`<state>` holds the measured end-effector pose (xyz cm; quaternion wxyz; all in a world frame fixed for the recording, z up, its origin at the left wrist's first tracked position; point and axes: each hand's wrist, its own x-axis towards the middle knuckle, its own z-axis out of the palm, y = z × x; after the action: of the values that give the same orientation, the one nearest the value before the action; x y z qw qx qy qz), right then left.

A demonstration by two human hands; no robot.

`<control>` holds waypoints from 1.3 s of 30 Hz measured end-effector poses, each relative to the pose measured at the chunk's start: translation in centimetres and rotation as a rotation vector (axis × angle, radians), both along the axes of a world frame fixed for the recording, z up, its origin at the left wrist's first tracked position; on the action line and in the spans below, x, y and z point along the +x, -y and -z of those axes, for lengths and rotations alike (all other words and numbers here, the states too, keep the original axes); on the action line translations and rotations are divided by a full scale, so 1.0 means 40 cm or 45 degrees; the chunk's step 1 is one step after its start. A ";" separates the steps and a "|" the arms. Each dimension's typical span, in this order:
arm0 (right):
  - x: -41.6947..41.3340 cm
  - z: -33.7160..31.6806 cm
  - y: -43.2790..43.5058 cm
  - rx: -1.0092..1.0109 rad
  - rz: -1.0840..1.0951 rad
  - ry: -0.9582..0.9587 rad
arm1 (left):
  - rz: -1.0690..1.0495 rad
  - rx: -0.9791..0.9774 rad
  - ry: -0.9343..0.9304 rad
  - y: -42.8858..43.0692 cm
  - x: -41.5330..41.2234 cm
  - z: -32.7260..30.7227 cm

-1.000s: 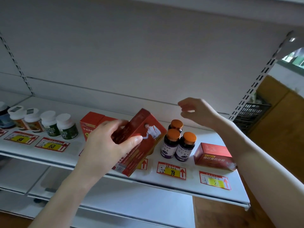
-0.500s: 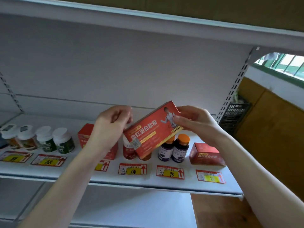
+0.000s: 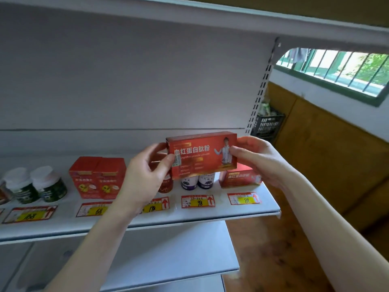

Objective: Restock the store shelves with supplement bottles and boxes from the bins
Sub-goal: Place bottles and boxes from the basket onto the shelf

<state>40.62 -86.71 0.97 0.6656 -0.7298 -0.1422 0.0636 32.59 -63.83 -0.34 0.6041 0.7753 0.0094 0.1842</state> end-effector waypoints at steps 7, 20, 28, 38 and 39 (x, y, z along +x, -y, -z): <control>0.025 -0.020 0.093 0.003 0.002 0.043 | -0.021 0.160 0.095 0.102 0.064 -0.012; 0.188 0.014 0.282 -0.045 0.125 0.247 | -0.398 0.600 0.249 0.339 0.154 0.075; 0.291 0.127 0.299 -0.056 0.128 0.188 | -0.321 0.951 0.246 0.434 0.068 0.327; 0.329 0.206 0.300 -0.176 0.054 0.060 | -0.316 1.335 -0.176 0.452 0.075 0.465; 0.331 0.212 0.299 -0.175 0.047 0.041 | -0.327 1.354 -0.195 0.454 0.076 0.469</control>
<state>53.85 -98.66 -7.50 0.6125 -0.7773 -0.1348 0.0493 35.62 -81.98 -19.09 0.0996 0.9774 0.0536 0.1788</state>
